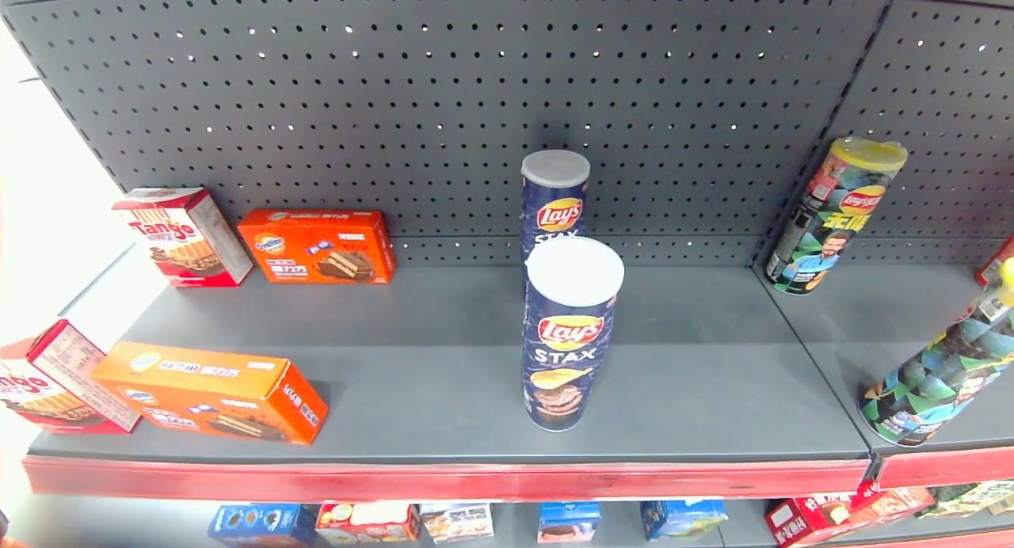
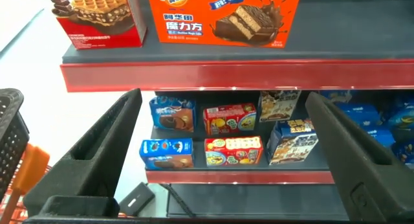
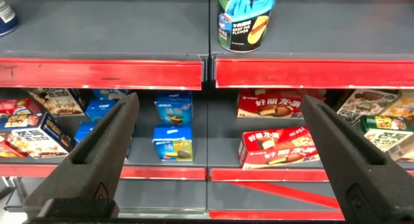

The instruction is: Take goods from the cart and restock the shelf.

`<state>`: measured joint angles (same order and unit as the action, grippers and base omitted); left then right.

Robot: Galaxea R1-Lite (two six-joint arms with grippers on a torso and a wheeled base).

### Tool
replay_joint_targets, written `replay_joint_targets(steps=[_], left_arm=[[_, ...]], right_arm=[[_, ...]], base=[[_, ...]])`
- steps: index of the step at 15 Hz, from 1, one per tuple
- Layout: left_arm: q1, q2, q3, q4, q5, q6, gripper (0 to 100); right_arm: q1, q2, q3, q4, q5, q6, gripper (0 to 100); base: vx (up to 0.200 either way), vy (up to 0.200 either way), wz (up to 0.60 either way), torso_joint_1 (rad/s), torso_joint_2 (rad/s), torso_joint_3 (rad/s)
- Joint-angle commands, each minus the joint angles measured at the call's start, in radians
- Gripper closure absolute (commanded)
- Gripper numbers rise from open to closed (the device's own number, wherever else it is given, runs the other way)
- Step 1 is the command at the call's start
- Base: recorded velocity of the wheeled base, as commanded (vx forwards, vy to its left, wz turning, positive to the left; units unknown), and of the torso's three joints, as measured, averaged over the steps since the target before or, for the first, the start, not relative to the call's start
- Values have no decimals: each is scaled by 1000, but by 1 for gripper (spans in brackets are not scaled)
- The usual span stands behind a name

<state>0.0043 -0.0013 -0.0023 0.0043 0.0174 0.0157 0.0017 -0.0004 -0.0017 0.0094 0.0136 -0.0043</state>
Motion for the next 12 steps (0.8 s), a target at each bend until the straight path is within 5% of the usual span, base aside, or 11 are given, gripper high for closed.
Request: replay_joint_targets(steps=[1,12], left_arm=[[0,1,1,-1,4,-3,0],[-1,1,1,-6,7,-11,0]], right_arm=[[0,0,0,1,0,0,0],[-2,0,-1,1,2,0,0]], base=[[0,0,0,0,0,0],[0,0,0,0,0,0]])
